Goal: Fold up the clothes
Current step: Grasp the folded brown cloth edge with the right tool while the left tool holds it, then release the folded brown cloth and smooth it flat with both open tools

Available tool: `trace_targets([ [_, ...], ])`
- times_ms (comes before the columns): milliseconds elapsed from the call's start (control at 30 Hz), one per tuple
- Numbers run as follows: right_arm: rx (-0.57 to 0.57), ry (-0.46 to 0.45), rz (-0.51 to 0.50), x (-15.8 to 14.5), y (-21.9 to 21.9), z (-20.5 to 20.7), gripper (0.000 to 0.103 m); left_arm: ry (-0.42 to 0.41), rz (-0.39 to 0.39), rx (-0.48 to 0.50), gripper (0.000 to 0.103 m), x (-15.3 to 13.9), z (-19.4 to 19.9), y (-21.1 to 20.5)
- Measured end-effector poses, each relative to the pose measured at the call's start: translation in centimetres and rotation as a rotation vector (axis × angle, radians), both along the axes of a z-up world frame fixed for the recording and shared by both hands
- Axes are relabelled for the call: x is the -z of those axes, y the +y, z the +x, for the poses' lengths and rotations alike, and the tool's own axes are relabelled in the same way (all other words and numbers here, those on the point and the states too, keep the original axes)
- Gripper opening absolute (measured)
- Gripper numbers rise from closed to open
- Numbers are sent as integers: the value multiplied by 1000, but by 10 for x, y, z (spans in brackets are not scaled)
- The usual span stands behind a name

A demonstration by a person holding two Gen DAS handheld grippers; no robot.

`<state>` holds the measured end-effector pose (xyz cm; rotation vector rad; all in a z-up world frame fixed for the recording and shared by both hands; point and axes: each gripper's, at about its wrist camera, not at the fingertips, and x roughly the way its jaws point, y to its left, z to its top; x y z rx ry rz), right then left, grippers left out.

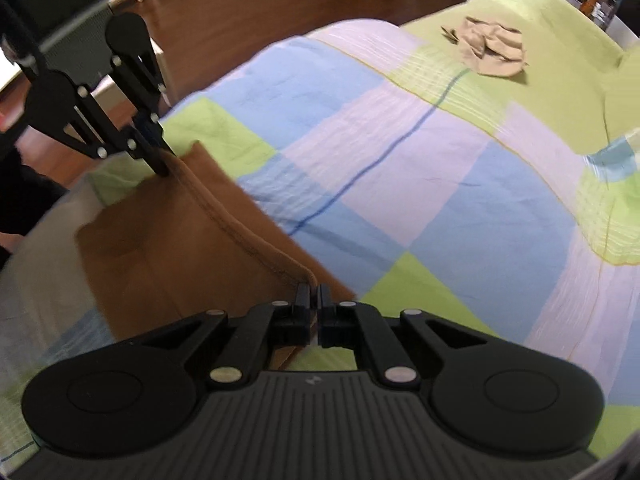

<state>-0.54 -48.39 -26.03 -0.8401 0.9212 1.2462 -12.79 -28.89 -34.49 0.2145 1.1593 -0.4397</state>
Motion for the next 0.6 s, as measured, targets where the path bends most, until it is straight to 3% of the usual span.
trace_targets([
  [133,49,-9,10,5,1,9,2,-17,6,-13,3,-3,6,5],
  [367,74,-25,-6,24,11,11,2,23,20,-35,5,12,11,4],
  [433,90,-49,-29,33,13,8,3,40,28,-45,20,16,13,6],
  [467,98,-60,-41,37,14,7,4,38,39,-54,32,14,15,9],
  [533,140,-127,-62,41,14,1,23,30,55,-78,34,9,17,16],
  [600,214,-203,-63,33,11,-3,25,25,62,-102,32,1,21,26],
])
